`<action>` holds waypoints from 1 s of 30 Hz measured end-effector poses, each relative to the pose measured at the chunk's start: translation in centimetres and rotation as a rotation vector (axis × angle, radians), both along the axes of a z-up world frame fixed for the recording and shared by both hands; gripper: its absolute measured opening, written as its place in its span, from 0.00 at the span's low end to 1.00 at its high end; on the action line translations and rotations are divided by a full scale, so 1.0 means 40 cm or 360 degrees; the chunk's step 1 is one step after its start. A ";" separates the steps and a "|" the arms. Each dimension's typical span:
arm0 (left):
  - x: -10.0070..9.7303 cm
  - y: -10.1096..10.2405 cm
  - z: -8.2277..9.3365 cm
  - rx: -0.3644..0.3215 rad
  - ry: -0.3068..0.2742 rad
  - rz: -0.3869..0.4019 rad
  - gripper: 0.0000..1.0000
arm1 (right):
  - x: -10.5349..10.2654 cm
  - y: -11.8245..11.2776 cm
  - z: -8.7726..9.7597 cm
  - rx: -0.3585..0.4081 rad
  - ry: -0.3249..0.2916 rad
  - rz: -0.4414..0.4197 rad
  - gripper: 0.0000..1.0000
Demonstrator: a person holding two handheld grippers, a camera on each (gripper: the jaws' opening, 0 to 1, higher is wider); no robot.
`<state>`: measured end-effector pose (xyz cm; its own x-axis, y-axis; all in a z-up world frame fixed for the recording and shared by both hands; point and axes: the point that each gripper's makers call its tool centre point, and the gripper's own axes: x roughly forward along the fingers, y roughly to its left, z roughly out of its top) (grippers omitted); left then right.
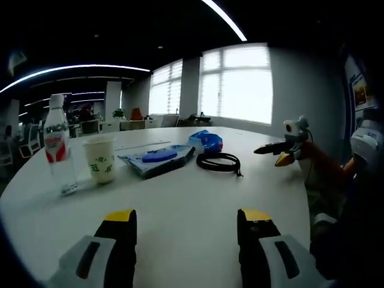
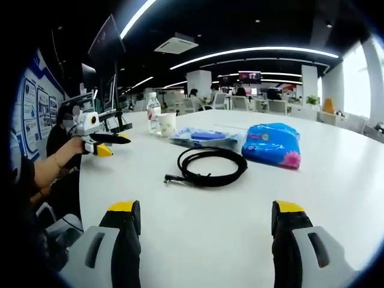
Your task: Arrange the tabletop items into an orderly group along one side of the table until the central work area is clear of visible clutter.
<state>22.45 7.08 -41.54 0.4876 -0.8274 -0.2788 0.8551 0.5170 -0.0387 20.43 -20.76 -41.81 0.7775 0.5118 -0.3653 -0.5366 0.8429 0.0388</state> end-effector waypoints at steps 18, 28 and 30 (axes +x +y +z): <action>-0.049 0.026 0.014 -0.0045 -0.0015 0.0092 0.64 | -0.044 -0.035 -0.022 0.0028 0.0082 -0.0070 0.87; -0.056 0.044 0.011 -0.0046 0.0004 0.0146 0.64 | -0.063 -0.036 -0.007 0.0044 0.0108 -0.0104 0.84; -0.061 0.047 0.008 -0.0023 -0.0006 0.0163 0.65 | -0.069 -0.032 0.002 0.0046 0.0105 -0.0107 0.82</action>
<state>20.00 8.95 -41.22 0.5708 -0.7771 -0.2652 0.7980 0.6011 -0.0437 17.66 -22.03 -41.73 0.7854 0.4702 -0.4027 -0.4743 0.8751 0.0967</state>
